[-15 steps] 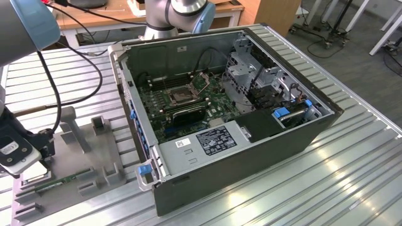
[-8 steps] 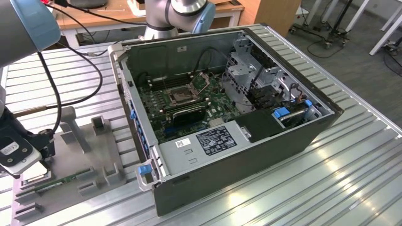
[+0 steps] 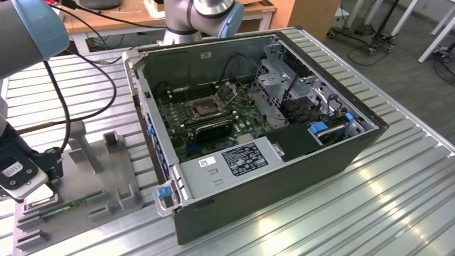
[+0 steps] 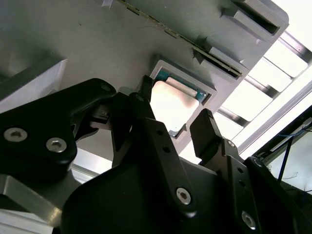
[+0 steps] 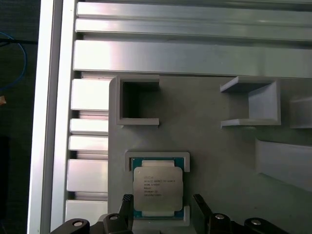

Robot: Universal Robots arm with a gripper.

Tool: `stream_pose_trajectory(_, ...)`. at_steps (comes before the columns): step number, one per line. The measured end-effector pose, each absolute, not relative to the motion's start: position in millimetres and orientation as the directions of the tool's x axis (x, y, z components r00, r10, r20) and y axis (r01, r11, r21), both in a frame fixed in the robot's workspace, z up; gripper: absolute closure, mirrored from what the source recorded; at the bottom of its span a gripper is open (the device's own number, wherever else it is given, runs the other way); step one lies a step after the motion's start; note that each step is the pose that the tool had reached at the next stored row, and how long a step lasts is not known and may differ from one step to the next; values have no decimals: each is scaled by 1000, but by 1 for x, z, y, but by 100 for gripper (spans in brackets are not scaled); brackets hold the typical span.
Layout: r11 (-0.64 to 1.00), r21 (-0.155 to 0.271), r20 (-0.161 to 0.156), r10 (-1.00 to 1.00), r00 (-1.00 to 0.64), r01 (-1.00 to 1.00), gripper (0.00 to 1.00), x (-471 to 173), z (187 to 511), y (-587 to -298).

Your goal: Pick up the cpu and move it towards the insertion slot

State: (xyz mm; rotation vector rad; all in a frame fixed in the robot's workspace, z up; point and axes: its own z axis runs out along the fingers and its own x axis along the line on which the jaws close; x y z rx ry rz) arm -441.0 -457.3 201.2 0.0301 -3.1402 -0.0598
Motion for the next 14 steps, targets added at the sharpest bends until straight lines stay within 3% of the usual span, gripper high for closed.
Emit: stream_pose_trajectory(14, 999, 38, 1, -19, -1000, -19, 41, -441, 197, -457)
